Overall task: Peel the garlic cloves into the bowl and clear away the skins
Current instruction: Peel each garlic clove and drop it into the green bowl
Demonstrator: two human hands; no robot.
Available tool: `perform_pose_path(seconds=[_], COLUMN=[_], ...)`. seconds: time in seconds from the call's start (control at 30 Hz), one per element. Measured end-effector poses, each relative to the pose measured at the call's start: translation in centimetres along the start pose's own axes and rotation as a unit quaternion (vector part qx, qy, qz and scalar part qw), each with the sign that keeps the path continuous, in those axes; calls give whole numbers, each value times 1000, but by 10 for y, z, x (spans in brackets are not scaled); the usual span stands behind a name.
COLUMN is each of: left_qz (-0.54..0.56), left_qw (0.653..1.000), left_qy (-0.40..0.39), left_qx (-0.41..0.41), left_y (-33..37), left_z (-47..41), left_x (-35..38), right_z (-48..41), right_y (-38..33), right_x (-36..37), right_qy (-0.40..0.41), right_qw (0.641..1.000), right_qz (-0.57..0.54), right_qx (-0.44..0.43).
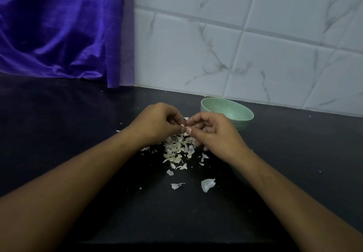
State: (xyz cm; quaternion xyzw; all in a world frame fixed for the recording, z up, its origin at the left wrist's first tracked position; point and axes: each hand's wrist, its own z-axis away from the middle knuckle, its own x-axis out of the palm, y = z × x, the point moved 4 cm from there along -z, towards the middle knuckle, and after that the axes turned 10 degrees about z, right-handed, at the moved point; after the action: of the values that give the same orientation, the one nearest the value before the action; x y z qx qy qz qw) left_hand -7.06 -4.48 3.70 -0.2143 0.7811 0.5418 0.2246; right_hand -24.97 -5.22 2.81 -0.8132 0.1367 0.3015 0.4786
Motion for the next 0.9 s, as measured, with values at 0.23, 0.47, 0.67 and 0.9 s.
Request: perform_pose_path(seconds=[0.23,0.47,0.67,0.9], left_qz=[256,322,332,232], left_qw=[964,941,937,972], left_qy=[7,29,42,21], left_qx=[-68,-100,-100,-37], left_y=[2,6,7,6], left_z=[4,6,6,4], left_x=[0,2,4,3], right_z=[1,-1,0,3], right_y=[-3,-1,0,-6], right_x=[0,-3,-1,-8], right_qy=[9,30,48,85], right_qw=[994,993,996,996], right_qz=[-104,-115,-73,23], right_qx=[-16,-22,-13,-30])
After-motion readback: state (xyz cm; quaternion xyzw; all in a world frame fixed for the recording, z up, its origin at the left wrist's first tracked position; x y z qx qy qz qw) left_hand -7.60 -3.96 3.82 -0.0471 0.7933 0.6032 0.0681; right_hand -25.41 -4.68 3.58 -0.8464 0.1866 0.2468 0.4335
